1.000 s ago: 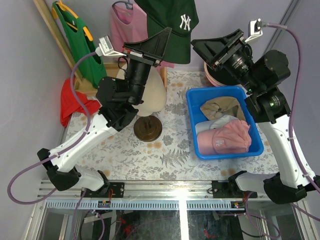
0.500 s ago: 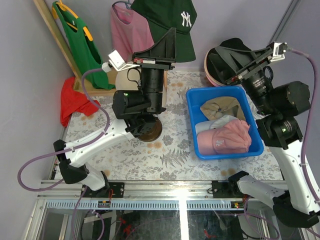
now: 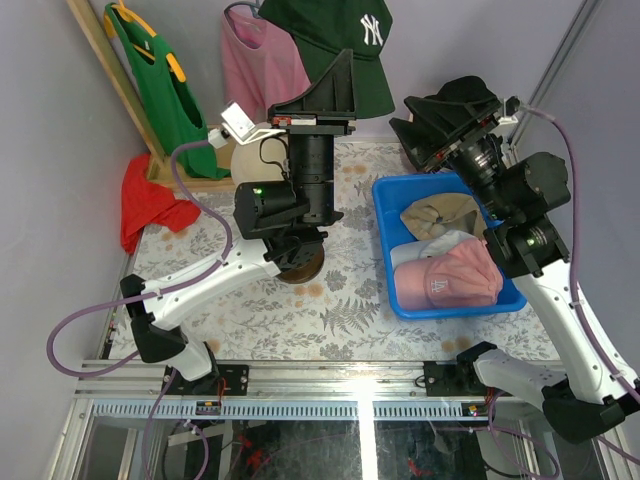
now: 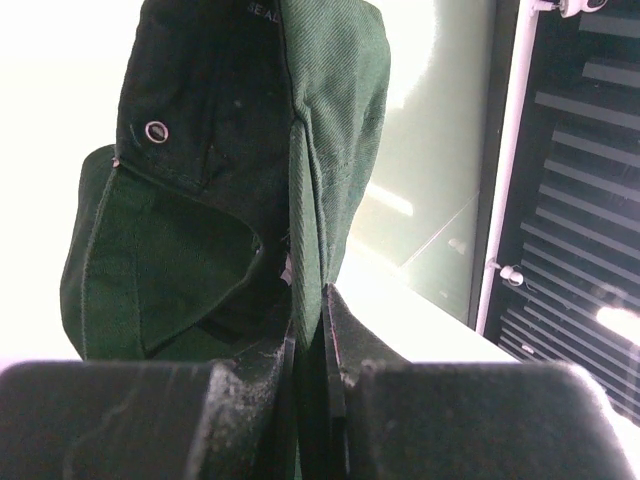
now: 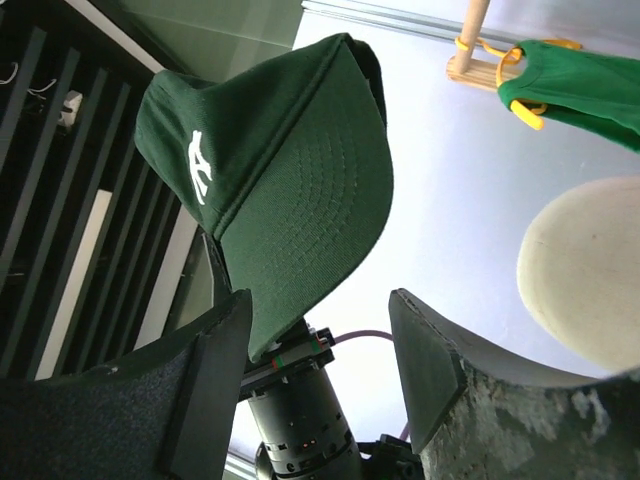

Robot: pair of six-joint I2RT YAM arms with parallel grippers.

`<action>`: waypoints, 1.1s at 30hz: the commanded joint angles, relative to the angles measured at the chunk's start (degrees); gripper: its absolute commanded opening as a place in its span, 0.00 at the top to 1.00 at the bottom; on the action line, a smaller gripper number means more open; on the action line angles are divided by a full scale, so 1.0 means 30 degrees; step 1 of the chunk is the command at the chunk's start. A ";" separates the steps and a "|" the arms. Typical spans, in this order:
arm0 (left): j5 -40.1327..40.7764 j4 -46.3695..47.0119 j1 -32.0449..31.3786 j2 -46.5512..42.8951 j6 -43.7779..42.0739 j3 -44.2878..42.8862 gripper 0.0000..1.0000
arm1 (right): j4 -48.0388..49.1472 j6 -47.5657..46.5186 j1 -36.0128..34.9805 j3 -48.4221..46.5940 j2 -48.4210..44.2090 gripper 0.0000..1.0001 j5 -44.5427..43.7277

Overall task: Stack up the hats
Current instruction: Place the hat on the hat stand.

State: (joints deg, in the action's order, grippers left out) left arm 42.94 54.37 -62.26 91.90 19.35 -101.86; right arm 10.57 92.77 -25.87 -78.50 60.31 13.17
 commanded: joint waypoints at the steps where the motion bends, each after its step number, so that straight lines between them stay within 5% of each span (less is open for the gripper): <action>1: 0.0360 0.1992 -0.0123 -0.0027 -0.0528 -0.0279 1.00 | 0.2529 0.1160 -0.0310 -0.0731 0.0209 0.36 0.0598; 17: -0.0764 0.1945 -0.0113 -0.0017 -0.0659 0.0401 1.00 | 0.4311 0.1568 -0.2019 -0.2778 0.2390 0.39 0.0620; 26: -0.0668 0.2619 -0.0115 -0.1978 -0.1216 0.3404 1.00 | 0.6326 0.2355 -0.2020 -0.1630 0.2922 0.78 0.0528; 33: -0.0949 0.2703 -0.0119 -0.4072 -0.3062 0.5508 1.00 | 0.7596 0.2905 -0.1957 -0.1417 0.3743 0.95 0.1278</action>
State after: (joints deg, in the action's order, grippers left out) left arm 41.08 61.30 -62.11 83.59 16.80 -87.88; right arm 26.24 100.99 -32.29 -82.56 70.04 16.62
